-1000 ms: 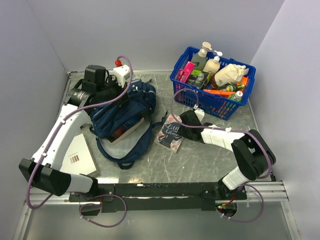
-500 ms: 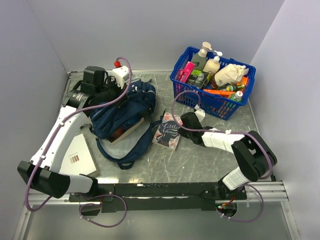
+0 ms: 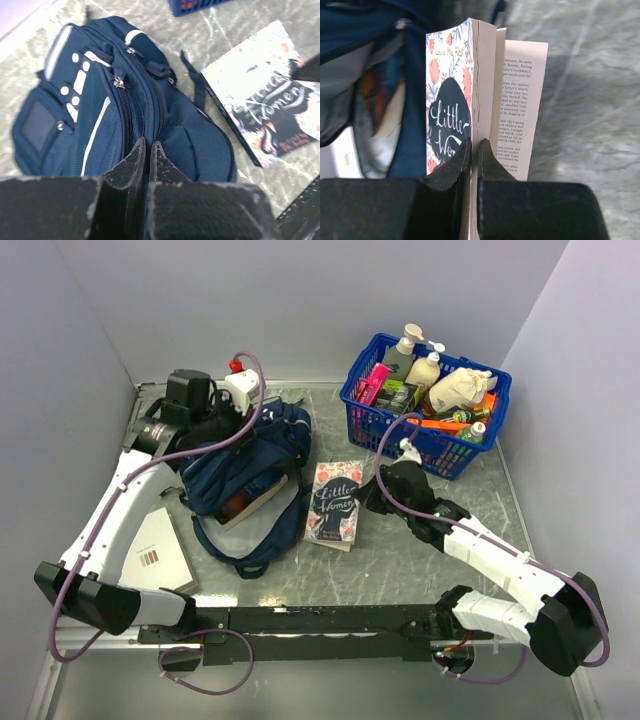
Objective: Pack the student bag
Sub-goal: Pick up the book from the center of the board, then place the book in the student bag.
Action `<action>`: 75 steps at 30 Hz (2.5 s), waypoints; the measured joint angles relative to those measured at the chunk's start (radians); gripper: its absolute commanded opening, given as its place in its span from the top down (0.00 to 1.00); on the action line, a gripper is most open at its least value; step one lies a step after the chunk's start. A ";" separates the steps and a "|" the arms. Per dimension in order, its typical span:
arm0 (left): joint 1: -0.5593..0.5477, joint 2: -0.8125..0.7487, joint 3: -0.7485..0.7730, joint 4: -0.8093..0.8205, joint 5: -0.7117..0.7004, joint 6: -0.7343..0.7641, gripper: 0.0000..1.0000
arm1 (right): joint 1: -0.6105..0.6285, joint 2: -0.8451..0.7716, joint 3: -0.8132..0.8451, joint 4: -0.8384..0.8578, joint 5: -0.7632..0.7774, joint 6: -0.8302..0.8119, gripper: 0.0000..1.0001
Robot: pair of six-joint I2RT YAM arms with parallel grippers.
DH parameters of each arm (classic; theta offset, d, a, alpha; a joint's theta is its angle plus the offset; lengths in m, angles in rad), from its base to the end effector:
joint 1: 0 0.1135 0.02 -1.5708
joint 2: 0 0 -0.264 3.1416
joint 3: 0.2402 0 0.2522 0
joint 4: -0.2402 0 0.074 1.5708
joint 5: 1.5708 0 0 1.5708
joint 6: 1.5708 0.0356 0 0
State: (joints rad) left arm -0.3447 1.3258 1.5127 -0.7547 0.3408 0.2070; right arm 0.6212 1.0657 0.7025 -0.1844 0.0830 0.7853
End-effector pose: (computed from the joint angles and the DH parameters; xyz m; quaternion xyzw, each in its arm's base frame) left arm 0.2559 -0.1045 0.4162 0.3138 0.8093 -0.1809 0.4624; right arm 0.1936 0.1350 0.2566 0.0917 0.8666 0.2887 0.3965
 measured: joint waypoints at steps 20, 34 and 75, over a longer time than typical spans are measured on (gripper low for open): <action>-0.132 0.071 0.204 -0.166 -0.167 0.111 0.99 | 0.148 0.191 0.321 -0.138 -0.222 0.087 1.00; -0.172 0.089 0.262 -0.225 -0.185 0.136 0.99 | 0.203 0.369 0.360 -0.134 -0.132 0.174 1.00; -0.072 0.267 0.100 0.218 -0.018 -0.086 0.59 | 0.325 -0.161 -0.090 0.262 0.150 0.027 0.22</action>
State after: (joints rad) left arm -0.4168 1.5932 1.6127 -0.5369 0.3225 0.1207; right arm 0.9459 0.9047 0.6128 0.0780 0.2329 0.8120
